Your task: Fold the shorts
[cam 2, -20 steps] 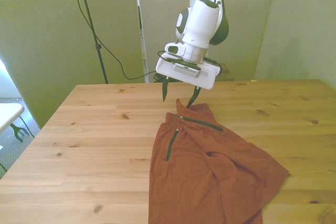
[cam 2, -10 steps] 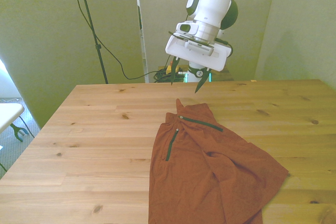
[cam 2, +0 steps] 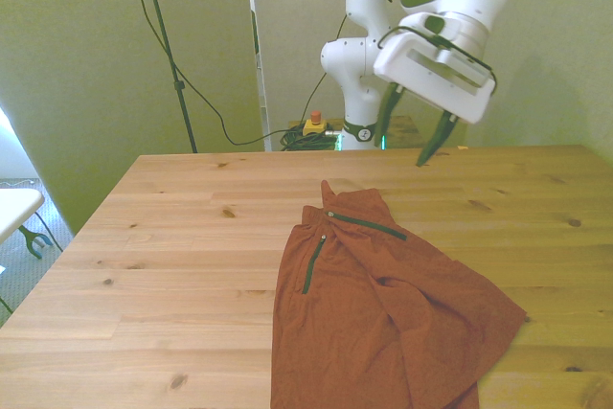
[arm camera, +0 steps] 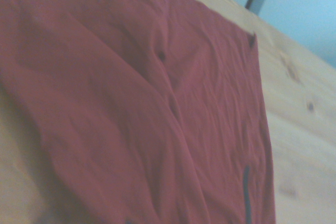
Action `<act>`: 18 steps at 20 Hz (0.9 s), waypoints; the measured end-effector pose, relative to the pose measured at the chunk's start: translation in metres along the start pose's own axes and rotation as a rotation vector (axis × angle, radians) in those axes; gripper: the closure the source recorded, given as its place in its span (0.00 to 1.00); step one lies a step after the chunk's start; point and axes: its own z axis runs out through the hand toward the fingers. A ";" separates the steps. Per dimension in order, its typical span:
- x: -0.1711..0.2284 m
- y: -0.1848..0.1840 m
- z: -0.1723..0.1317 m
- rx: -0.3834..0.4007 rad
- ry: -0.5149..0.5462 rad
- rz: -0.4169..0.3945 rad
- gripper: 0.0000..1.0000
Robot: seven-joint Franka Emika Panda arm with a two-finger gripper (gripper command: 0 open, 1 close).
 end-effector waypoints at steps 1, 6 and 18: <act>0.000 -0.020 0.006 -0.002 0.027 -0.023 0.00; -0.017 -0.112 0.045 0.000 0.084 -0.128 0.00; -0.052 -0.165 0.094 -0.020 0.094 -0.228 0.00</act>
